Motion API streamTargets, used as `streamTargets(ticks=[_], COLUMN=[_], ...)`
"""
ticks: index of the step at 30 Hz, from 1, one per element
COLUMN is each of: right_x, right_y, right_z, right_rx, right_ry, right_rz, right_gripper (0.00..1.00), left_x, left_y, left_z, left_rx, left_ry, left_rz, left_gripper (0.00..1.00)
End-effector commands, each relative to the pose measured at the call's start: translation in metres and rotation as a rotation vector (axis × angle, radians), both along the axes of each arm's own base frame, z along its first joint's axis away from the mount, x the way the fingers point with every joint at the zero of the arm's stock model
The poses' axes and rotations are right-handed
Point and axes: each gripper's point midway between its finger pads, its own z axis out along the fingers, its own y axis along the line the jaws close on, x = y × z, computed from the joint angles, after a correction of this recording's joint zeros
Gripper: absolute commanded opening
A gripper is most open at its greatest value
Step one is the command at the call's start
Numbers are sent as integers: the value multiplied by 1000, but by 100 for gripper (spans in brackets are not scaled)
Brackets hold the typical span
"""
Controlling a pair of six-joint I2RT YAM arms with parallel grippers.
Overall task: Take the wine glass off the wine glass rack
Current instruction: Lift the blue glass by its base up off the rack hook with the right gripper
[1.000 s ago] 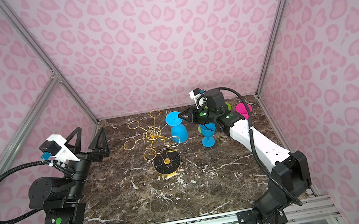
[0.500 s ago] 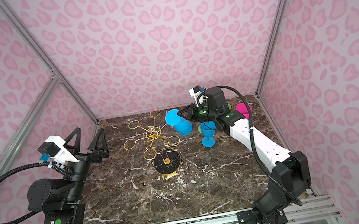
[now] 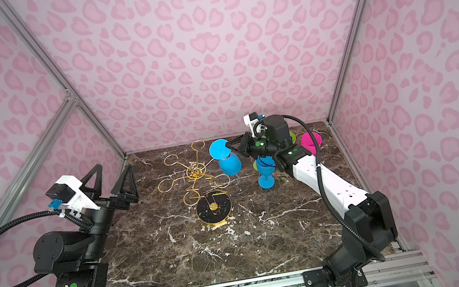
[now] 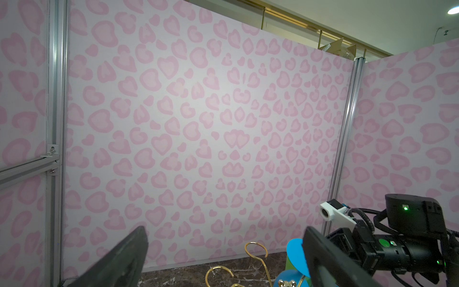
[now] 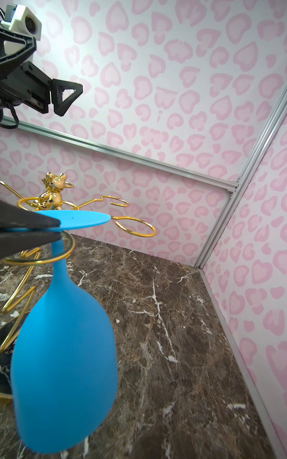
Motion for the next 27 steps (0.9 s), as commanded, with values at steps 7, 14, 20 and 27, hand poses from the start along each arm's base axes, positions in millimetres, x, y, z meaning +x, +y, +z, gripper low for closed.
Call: streamTargets(ticks=[7,14,20,27], right_x=[-2,-6,-11,-17], right_y=[0,3,10,17], right_z=[15,13,14,14], right_rx=[59,63,66,65], right_ry=[-24,-18,-17,-16], right_rz=[1,11,27,43], right_gripper=[0,0,0,0], left_x=[-4,-4,-5,-5], left_y=[-1,-1,-1,-1], left_z=[5,5,6,6], left_rx=[-2,-5,-7,-11], left_ry=[-14,-14,-15,-16], left_rz=[-8,-11,-11,-13], left_gripper=[98,98,98,98])
